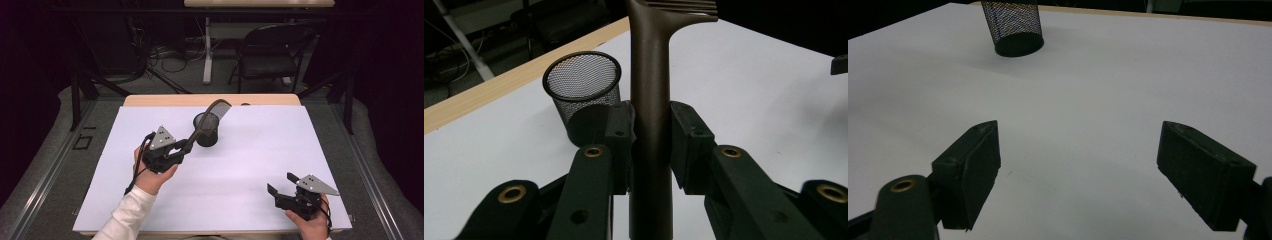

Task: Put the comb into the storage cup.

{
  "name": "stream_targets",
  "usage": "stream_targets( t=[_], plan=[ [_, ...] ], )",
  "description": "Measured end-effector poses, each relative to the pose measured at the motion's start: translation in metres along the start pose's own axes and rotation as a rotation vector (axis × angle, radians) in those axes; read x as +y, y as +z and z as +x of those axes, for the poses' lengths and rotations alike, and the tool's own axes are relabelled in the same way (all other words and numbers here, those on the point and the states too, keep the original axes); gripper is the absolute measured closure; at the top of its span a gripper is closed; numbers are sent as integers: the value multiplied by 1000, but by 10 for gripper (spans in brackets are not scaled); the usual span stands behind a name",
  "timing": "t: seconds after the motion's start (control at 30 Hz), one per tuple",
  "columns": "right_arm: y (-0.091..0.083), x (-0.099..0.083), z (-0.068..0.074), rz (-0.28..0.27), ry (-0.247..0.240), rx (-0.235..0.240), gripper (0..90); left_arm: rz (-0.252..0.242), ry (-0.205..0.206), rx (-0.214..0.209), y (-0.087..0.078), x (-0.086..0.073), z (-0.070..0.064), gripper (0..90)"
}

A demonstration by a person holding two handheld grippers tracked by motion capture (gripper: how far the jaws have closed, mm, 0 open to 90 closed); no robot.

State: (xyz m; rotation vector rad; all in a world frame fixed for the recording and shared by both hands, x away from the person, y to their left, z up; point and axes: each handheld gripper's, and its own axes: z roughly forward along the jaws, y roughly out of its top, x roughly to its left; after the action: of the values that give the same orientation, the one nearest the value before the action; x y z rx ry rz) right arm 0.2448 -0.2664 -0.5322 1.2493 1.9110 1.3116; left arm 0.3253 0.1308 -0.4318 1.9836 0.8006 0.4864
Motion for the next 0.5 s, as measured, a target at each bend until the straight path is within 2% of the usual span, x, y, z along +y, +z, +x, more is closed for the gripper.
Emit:
stream_targets(
  t=[0.2, 0.5],
  plan=[
    [0, 0, 0, -1, 0, 1, 175, -10, -7, -4, 3, -4, -1, 725],
    [0, 0, 0, 0, 2, 0, 175, -45, -20, 18, 5, -12, 0, 725]
  ],
)
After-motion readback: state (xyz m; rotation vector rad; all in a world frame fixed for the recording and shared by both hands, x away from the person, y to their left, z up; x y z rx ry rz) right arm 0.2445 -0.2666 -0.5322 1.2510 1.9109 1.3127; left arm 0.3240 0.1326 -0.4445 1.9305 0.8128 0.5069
